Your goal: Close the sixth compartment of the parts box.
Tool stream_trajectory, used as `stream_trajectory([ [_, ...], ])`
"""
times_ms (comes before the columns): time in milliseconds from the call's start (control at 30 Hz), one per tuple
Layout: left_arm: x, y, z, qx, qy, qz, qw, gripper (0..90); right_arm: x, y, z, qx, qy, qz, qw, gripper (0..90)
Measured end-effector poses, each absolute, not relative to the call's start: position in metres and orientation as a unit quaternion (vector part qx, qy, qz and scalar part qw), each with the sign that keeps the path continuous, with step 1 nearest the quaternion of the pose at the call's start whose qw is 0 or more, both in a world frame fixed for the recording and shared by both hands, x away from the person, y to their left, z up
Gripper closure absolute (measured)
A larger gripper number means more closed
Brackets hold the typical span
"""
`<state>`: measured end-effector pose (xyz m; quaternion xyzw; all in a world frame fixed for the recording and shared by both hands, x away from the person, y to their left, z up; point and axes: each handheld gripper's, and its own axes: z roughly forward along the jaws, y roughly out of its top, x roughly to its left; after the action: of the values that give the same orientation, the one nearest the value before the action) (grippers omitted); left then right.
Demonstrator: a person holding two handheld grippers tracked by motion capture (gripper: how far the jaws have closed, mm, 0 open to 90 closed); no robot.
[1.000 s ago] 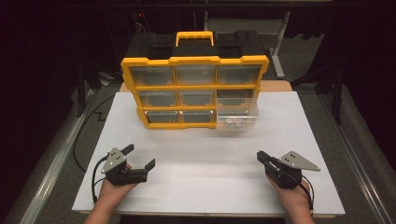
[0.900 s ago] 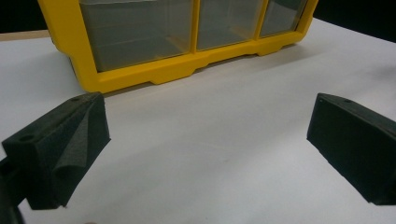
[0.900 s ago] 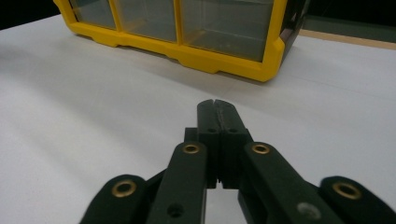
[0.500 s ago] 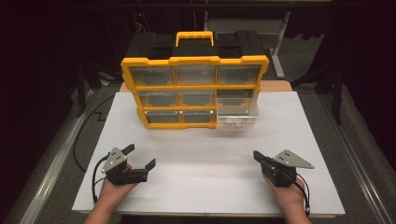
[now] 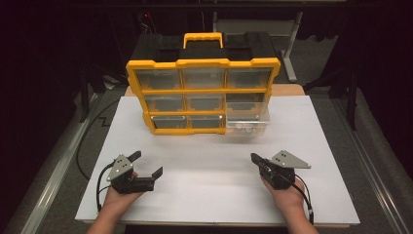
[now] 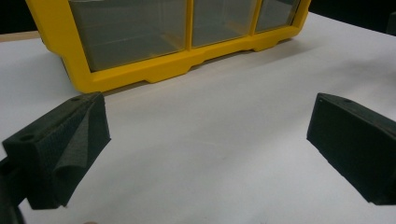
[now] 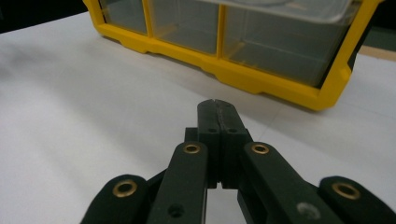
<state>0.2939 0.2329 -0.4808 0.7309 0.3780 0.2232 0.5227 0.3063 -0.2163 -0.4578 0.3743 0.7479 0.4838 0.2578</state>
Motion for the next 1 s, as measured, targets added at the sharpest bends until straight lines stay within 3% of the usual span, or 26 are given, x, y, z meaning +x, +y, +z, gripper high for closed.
stream_trajectory([
  [1000,0.293,0.231,-0.481,0.733,0.373,0.221,0.524,0.5,0.325,-0.192,-0.406,0.371,0.711,0.517,0.301,90.0],
])
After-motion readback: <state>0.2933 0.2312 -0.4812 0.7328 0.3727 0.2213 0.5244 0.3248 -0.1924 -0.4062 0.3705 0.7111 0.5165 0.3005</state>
